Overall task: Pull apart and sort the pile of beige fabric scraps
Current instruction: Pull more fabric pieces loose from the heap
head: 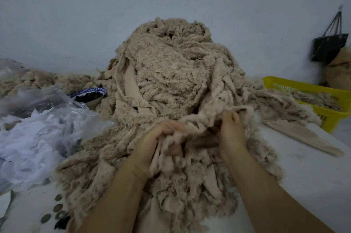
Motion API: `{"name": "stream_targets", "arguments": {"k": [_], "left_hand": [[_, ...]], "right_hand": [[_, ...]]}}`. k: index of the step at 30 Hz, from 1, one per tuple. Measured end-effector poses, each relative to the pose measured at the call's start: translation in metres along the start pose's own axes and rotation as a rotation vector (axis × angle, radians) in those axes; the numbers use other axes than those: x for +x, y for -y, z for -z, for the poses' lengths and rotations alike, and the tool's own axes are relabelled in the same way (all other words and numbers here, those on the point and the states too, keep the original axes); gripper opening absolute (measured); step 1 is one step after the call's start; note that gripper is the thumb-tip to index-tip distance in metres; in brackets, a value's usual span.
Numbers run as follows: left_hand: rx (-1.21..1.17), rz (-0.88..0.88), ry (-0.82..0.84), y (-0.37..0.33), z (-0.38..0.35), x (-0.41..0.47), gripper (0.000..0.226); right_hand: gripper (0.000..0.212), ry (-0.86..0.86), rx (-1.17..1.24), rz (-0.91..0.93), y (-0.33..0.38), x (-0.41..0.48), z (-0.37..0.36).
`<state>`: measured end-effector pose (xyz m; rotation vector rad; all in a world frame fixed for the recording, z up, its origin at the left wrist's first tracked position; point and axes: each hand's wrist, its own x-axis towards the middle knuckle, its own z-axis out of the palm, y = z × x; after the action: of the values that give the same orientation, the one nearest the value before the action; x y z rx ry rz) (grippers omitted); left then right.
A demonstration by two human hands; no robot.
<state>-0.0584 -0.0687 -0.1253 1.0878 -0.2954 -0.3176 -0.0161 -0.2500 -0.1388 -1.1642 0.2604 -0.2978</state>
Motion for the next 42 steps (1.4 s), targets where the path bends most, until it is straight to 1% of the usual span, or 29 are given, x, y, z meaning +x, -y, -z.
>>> {"name": "stream_targets", "arguments": {"k": [2, 3, 5, 7, 8, 9, 10, 11, 12, 13, 14, 15, 17, 19, 21, 23, 24, 25, 27, 29, 30, 31, 33, 34, 36, 37, 39, 40, 42], "left_hand": [[0.178, -0.058, -0.351, 0.002, 0.0, 0.006, 0.03], [0.254, -0.098, -0.466, 0.002, 0.0, 0.008, 0.032], [0.473, -0.196, -0.55, 0.006, -0.001, 0.01, 0.033], [0.779, -0.257, -0.536, 0.01, 0.001, 0.011, 0.034], [0.855, -0.278, -0.521, 0.011, -0.001, 0.011, 0.034], [0.857, -0.284, -0.515, 0.011, -0.004, 0.011, 0.034], [0.795, -0.283, -0.511, 0.013, -0.005, 0.012, 0.035], [0.702, -0.27, -0.501, 0.015, -0.004, 0.011, 0.038], [0.618, -0.243, -0.487, 0.016, -0.002, 0.01, 0.048], [0.559, -0.199, -0.47, 0.016, -0.002, 0.007, 0.057], [0.509, -0.159, -0.455, 0.015, 0.0, 0.005, 0.057], [0.476, -0.137, -0.456, 0.016, 0.002, 0.005, 0.048], [0.528, -0.109, -0.471, 0.016, 0.006, 0.007, 0.033], [0.566, -0.102, -0.515, 0.019, 0.006, 0.013, 0.021], [0.496, -0.072, -0.571, 0.023, 0.005, 0.017, 0.017], [0.371, -0.027, -0.652, 0.018, 0.005, 0.014, 0.027], [0.305, -0.018, -0.678, 0.017, 0.007, 0.014, 0.026], [0.233, -0.013, -0.685, 0.016, 0.008, 0.013, 0.02], [0.079, -0.026, -0.65, 0.013, 0.008, 0.01, 0.03], [0.0, -0.018, -0.611, 0.012, 0.009, 0.009, 0.034], [-0.011, -0.015, -0.596, 0.013, 0.009, 0.009, 0.034], [-0.021, -0.015, -0.582, 0.014, 0.01, 0.01, 0.034], [-0.017, -0.007, -0.578, 0.015, 0.011, 0.01, 0.033], [-0.016, -0.001, -0.592, 0.015, 0.013, 0.009, 0.034], [-0.036, -0.038, -0.637, 0.013, 0.013, 0.008, 0.038], [-0.02, -0.085, -0.67, 0.012, 0.012, 0.009, 0.041], [0.258, -0.201, -0.789, 0.015, 0.011, 0.012, 0.046], [0.457, -0.304, -0.855, 0.018, 0.012, 0.013, 0.042], [0.734, -0.598, -0.928, 0.016, 0.003, 0.009, 0.027]], "right_hand": [[0.029, -0.031, -0.298, 0.289, -0.005, -0.003, -0.002], [0.031, -0.06, -0.373, 0.368, -0.005, -0.005, 0.0], [0.031, -0.161, -0.353, 0.35, 0.0, -0.003, 0.0], [0.029, -0.299, -0.305, 0.277, 0.007, 0.001, 0.004], [0.028, -0.332, -0.348, 0.342, 0.009, -0.001, 0.004], [0.027, -0.255, -0.445, 0.463, 0.009, -0.006, 0.002], [0.027, -0.04, -0.587, 0.593, 0.005, -0.012, -0.003], [0.023, 0.262, -0.748, 0.659, -0.002, -0.021, -0.01], [0.017, 0.554, -0.904, 0.664, -0.011, -0.031, -0.017], [0.013, 0.744, -1.04, 0.63, -0.017, -0.039, -0.022], [0.015, 0.826, -1.137, 0.615, -0.02, -0.041, -0.025], [0.02, 0.836, -1.19, 0.64, -0.02, -0.041, -0.026], [0.031, 0.841, -1.269, 0.681, -0.017, -0.041, -0.025], [0.031, 0.873, -1.31, 0.656, -0.017, -0.044, -0.024], [0.03, 0.868, -1.285, 0.655, -0.019, -0.046, -0.023], [0.037, 0.846, -1.198, 0.649, -0.017, -0.048, -0.022], [0.04, 0.807, -1.148, 0.673, -0.014, -0.048, -0.022], [0.041, 0.731, -1.094, 0.728, -0.012, -0.049, -0.023], [0.031, 0.482, -0.932, 0.875, -0.007, -0.049, -0.024], [0.022, 0.252, -0.837, 0.947, -0.005, -0.045, -0.021], [0.021, 0.21, -0.86, 0.926, -0.005, -0.041, -0.019], [0.03, 0.214, -0.922, 0.852, -0.007, -0.037, -0.017], [0.049, 0.27, -1.066, 0.605, -0.011, -0.028, -0.011], [0.051, 0.281, -1.124, 0.504, -0.012, -0.024, -0.009], [0.039, 0.272, -1.192, 0.44, -0.014, -0.018, -0.007], [0.027, 0.253, -1.165, 0.456, -0.015, -0.017, -0.006], [0.012, 0.176, -1.025, 0.5, -0.015, -0.015, -0.005], [0.015, 0.118, -0.952, 0.545, -0.014, -0.016, -0.003], [0.019, 0.002, -0.854, 0.689, -0.006, -0.02, -0.003]]}}
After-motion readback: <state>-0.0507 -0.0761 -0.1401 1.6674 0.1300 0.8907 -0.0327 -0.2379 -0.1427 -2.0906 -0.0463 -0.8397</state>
